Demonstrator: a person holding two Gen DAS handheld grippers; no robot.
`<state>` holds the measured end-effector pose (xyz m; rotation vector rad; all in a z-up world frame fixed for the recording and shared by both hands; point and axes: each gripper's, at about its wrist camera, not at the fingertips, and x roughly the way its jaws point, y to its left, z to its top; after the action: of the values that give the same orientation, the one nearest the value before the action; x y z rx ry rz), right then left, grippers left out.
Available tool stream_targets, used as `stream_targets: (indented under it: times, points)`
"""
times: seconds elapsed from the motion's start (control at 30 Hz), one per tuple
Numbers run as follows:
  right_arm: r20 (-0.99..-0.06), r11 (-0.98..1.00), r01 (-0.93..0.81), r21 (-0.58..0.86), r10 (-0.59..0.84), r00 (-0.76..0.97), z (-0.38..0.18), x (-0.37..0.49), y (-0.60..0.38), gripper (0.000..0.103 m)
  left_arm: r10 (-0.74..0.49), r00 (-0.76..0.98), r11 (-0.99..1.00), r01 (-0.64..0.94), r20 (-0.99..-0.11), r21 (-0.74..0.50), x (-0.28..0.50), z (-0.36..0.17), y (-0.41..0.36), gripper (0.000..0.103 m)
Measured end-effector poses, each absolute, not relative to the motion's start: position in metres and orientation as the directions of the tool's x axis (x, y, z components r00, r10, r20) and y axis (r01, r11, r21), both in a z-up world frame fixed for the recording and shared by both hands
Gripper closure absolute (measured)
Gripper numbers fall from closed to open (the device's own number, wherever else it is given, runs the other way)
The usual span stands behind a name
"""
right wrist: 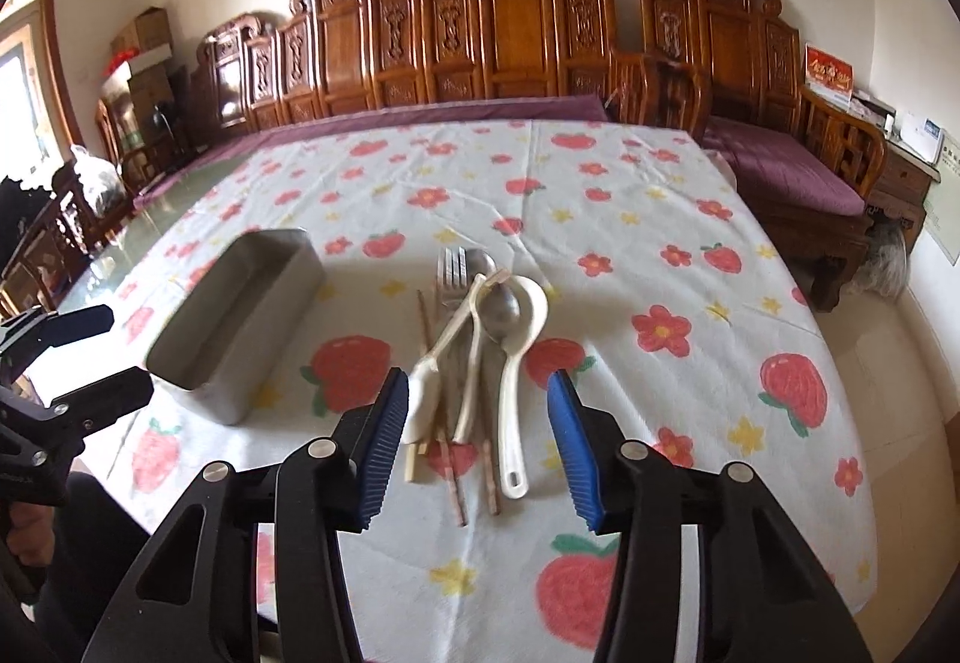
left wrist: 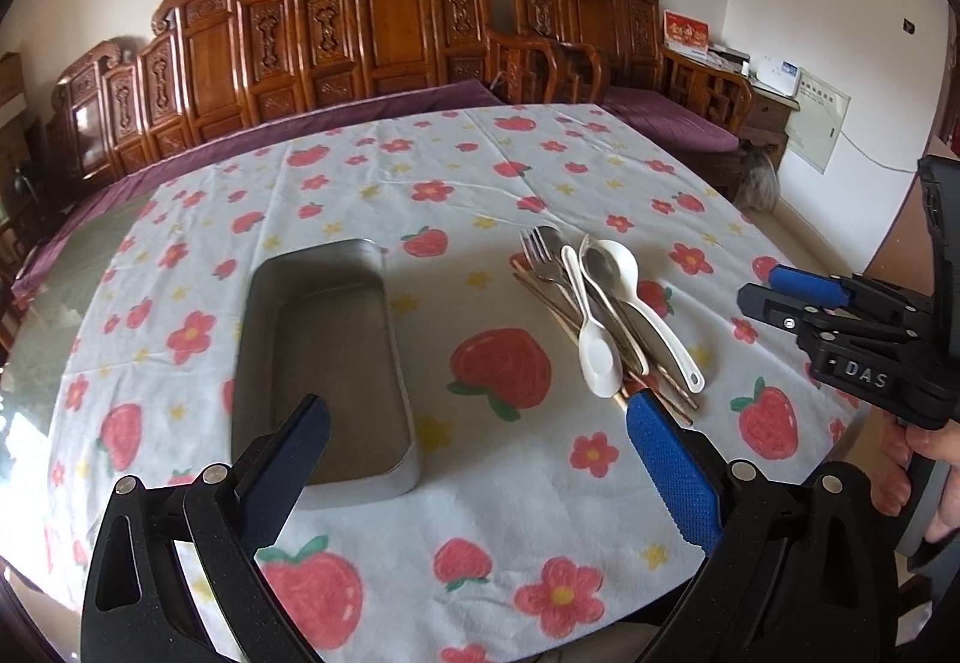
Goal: Organize utensils
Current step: 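Move the right tool to the utensil pile and grasp a white plastic spoon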
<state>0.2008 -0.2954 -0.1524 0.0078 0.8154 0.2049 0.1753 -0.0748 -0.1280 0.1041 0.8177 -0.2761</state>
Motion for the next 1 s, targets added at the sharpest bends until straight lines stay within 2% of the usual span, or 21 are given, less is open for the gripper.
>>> stream_targets:
  times: [0.27, 0.5, 0.73, 0.87, 0.93, 1.0]
  points:
    - [-0.78, 0.977, -0.214, 0.023, 0.152, 0.607, -0.188, 0.236, -0.312, 0.057, -0.262, 0.567, 0.938, 0.34, -0.781, -0.067, 0.212, -0.158, -0.11, 0.022]
    - [-0.783, 0.974, -0.205, 0.092, 0.198, 0.589, -0.202, 0.239, -0.328, 0.057, -0.286, 0.502, 0.922, 0.377, -0.816, -0.091, 0.245, -0.189, -0.139, 0.035]
    - [-0.791, 0.979, -0.188, 0.081, 0.178, 0.586, -0.211, 0.243, -0.34, 0.057, -0.291, 0.468, 0.923, 0.367, -0.835, -0.115, 0.276, -0.214, -0.162, 0.047]
    - [-0.79, 0.979, -0.193, 0.07, 0.172, 0.588, -0.211, 0.243, -0.34, 0.057, -0.3, 0.438, 0.921, 0.366, -0.847, -0.137, 0.291, -0.221, -0.175, 0.066]
    - [-0.79, 0.978, -0.201, 0.052, 0.164, 0.591, -0.211, 0.243, -0.338, 0.057, -0.297, 0.44, 0.922, 0.364, -0.848, -0.134, 0.296, -0.221, -0.179, 0.067]
    - [-0.79, 0.977, -0.209, 0.046, 0.164, 0.591, -0.211, 0.242, -0.335, 0.057, -0.287, 0.437, 0.924, 0.36, -0.852, -0.127, 0.3, -0.223, -0.183, 0.074]
